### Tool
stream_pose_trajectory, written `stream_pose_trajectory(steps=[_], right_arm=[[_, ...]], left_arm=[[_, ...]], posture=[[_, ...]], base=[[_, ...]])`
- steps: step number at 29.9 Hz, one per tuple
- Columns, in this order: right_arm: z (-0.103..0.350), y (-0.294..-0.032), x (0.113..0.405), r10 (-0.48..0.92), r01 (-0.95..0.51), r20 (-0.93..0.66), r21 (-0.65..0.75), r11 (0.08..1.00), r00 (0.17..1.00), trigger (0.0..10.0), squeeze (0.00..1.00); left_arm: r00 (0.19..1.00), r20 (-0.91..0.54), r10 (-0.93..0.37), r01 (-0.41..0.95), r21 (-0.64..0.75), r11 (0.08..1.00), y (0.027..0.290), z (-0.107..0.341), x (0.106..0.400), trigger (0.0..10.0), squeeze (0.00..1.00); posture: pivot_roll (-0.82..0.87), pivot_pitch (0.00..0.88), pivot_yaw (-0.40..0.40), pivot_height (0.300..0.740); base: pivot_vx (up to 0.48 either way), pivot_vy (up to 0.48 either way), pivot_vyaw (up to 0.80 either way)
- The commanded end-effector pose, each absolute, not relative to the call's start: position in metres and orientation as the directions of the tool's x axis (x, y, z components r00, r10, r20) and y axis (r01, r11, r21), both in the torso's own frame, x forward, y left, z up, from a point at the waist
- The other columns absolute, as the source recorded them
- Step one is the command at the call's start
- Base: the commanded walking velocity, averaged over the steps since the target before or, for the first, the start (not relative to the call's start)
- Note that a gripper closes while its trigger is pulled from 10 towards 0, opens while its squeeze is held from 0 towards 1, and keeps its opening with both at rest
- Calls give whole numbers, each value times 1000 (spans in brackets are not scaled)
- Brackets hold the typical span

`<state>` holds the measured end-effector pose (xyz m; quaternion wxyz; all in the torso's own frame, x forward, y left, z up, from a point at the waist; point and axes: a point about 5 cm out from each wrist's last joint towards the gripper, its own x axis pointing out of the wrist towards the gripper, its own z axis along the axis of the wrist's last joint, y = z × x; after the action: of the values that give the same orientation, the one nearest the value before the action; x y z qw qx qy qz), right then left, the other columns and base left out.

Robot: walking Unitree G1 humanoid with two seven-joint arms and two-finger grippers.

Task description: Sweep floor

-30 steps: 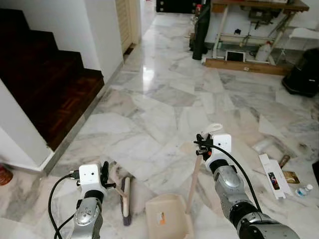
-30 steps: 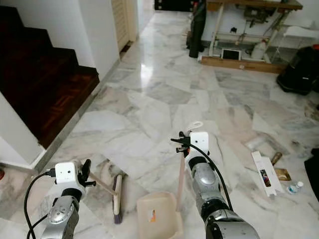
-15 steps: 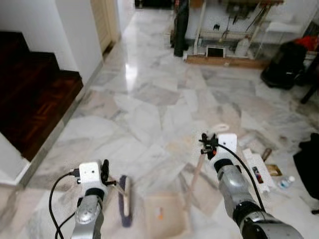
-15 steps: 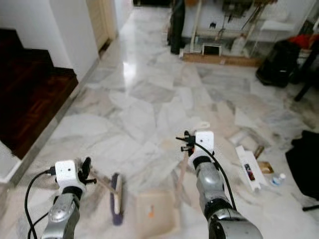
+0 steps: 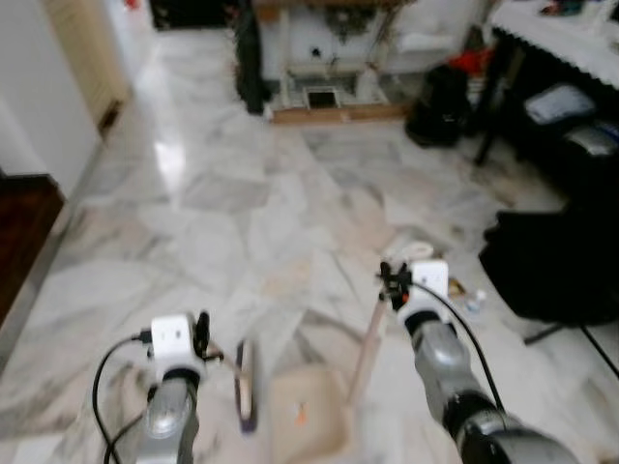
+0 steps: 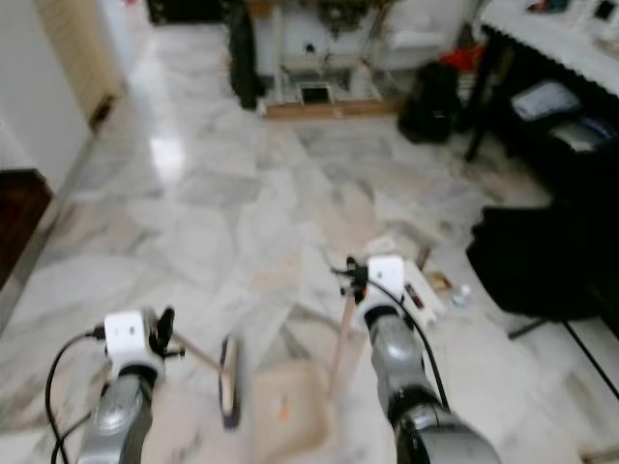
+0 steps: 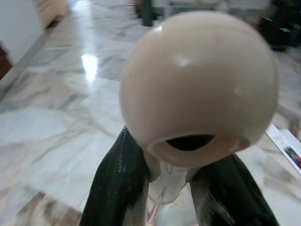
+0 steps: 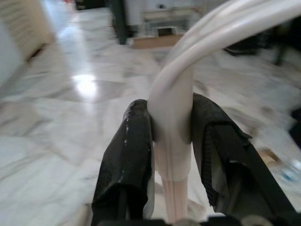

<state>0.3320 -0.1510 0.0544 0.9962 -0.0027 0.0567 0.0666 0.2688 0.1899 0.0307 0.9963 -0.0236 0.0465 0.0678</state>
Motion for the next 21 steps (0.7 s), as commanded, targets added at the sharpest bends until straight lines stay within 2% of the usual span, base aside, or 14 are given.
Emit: stream_pose_trajectory(steps=[1, 9, 21], right_arm=[[65, -150, 338, 129, -128, -70, 8, 992, 989, 10000, 0], [64, -150, 338, 129, -129, -72, 6, 992, 989, 10000, 0], [57, -148, 334, 124, -125, -106, -1, 992, 987, 10000, 0]], left_arm=[[985, -129, 119, -127, -59, 990, 187, 26, 266, 10000, 0], [985, -126, 119, -127, -59, 990, 188, 26, 266, 10000, 0], [984, -134, 119, -129, -68, 989, 188, 25, 266, 10000, 0]], posture=[[-7, 5, 12, 740], [-4, 7, 12, 740], [-9, 0, 14, 740]], base=[[0, 0, -788], [0, 0, -787], [0, 0, 0]])
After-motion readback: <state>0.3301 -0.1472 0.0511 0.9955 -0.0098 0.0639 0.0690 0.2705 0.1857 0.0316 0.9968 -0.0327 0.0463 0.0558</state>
